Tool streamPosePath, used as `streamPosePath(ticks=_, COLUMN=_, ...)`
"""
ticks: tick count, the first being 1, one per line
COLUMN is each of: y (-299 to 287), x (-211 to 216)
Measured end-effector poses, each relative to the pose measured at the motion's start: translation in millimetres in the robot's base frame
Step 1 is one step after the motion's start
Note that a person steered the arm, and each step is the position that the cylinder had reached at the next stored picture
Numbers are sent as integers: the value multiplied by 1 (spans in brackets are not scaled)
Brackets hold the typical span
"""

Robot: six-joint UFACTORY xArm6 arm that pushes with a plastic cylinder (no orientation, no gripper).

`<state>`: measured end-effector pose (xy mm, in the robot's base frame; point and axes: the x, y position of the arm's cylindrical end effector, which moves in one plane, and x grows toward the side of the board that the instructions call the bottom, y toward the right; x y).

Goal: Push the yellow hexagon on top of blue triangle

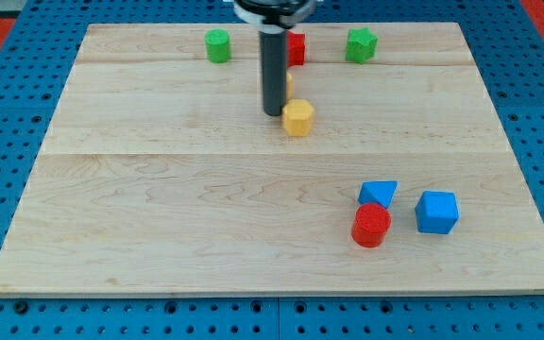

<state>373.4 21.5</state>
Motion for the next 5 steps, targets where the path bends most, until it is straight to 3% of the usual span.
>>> streamPosePath(ticks=2, y=100, x=71)
streamPosePath(ticks=3, y=102, x=31)
streamPosePath(ticks=4, y=138, x=26)
streamPosePath(ticks=5, y=150, x=67)
